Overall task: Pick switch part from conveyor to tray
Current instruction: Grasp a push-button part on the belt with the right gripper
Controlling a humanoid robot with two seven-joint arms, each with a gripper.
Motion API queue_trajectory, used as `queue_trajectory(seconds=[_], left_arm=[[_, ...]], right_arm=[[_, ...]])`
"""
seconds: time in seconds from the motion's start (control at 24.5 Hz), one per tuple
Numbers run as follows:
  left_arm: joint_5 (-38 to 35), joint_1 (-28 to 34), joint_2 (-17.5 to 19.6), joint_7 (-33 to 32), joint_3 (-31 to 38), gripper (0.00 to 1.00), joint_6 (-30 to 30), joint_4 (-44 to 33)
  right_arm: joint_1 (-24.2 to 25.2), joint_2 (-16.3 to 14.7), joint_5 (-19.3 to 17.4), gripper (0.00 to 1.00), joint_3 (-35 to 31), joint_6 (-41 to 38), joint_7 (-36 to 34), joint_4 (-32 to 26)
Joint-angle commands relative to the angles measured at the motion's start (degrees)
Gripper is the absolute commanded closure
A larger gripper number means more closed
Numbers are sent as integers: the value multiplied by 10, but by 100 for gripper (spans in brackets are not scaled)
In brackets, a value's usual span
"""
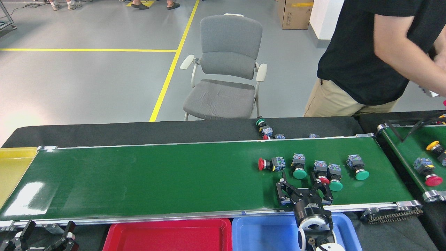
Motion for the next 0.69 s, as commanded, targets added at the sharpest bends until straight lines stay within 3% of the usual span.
queue_trajectory(seconds=[0.0,0.08,0.12,0.24,0.33,0.45,0.65], left_arm=[[-1,-5,10,2,2,0,-1,-5],[-1,-10,11,2,2,0,0,-4],[-1,-13,12,1,2,0,0,-1],[-1,-18,12,-4,2,0,-1,9],[-1,-19,13,-6,2,0,-1,11],[-1,-21,13,-6,2,0,-1,11],[0,-19,12,-6,2,0,-1,12]], right_arm=[[-25,3,-2,11,1,8,-1,15],[-52,8,-3,15,4,13,-1,49],[-61,7,-2,24,9,13,0,61],[-79,-3,-3,67,36,6,0,82],[-80,-8,-6,88,43,5,0,82],[-78,-9,-8,98,62,4,0,78],[-59,-7,-9,99,105,-30,-1,21]])
